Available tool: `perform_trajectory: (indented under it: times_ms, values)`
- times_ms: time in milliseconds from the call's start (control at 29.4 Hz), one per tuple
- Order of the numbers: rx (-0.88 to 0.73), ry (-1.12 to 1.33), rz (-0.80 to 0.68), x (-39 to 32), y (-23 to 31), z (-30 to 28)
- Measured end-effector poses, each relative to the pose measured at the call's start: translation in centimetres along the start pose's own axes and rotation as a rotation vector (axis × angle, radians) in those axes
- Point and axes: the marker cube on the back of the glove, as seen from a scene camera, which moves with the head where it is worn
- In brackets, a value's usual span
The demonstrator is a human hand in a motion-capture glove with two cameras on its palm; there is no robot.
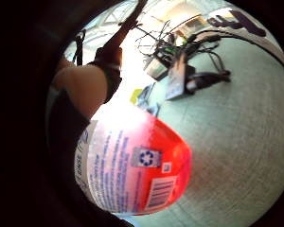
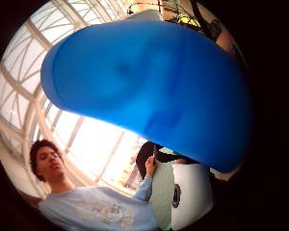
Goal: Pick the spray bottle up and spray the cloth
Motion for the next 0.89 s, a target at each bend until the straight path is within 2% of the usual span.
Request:
perform_trajectory:
  times_ms: [238, 579, 886]
  values:
    - [-0.226, -0.057, 0.046, -2.5, -1.9, 2.8]
    - [-0.655, -0.180, 0.124, -4.6, -2.9, 8.3]
    - [-0.862, -0.171, 0.238, -5.5, -3.4, 11.2]
